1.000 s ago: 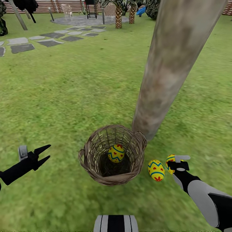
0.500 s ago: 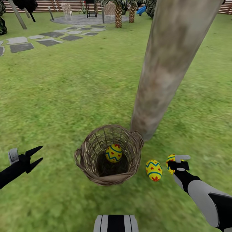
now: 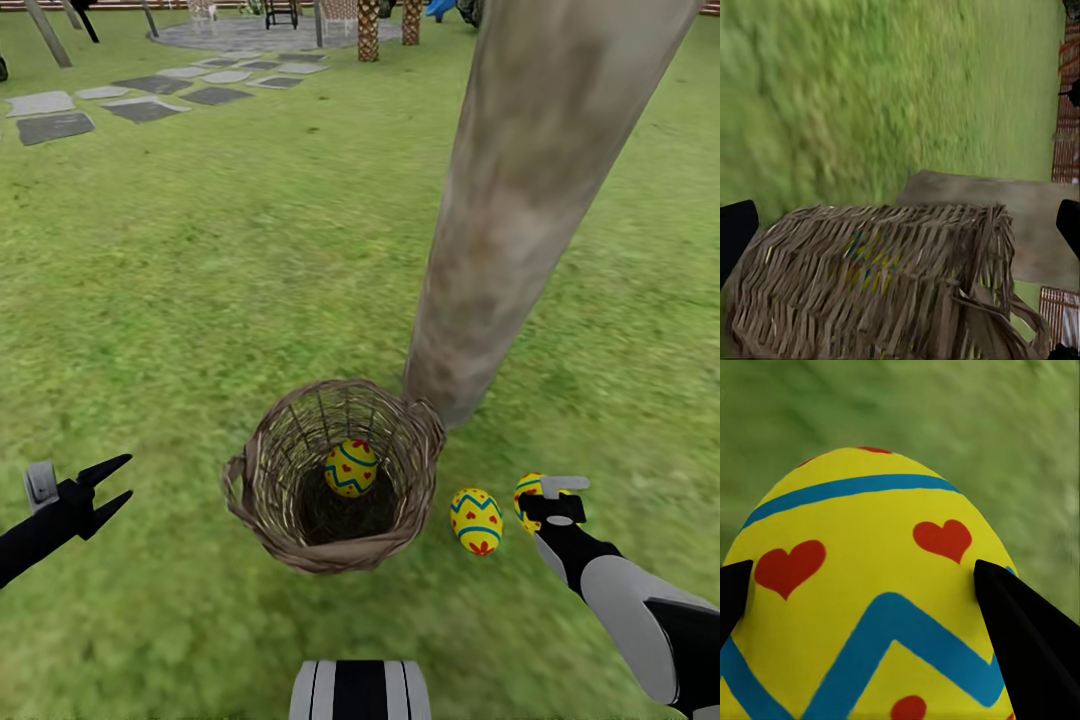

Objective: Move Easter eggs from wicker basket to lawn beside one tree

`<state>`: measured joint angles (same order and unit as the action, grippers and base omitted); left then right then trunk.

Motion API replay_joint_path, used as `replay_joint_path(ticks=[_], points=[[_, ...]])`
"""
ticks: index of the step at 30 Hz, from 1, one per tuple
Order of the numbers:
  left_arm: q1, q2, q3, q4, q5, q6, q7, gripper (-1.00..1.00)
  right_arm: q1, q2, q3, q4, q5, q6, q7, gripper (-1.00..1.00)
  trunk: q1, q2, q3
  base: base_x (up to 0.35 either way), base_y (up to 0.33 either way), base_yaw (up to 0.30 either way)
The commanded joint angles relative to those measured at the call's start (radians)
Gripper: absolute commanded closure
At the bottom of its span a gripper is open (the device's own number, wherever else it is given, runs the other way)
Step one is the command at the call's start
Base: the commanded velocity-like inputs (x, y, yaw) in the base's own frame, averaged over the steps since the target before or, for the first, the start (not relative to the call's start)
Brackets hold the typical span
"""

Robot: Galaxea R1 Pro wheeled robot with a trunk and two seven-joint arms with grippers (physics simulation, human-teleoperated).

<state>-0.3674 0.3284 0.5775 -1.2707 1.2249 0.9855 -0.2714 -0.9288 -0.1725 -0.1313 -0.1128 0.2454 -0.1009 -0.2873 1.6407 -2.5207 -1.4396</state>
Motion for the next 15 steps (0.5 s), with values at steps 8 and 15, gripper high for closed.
replay_joint_path(ticks=[8, 15], points=[[-0.001, 0.000, 0.001, 0.002, -0.007, 0.005, -0.009, -1.00, -0.001, 0.001, -0.009, 0.001, 0.011, -0.001, -0.003, 1.00, 0.003, -0.002, -0.032, 0.000, 0.000, 0.000], [-0.001, 0.000, 0.002, 0.002, -0.007, 0.005, -0.009, -1.00, -0.001, -0.002, -0.008, 0.001, 0.009, 0.004, -0.003, 1.00, 0.007, -0.004, -0.059, 0.000, 0.000, 0.000]])
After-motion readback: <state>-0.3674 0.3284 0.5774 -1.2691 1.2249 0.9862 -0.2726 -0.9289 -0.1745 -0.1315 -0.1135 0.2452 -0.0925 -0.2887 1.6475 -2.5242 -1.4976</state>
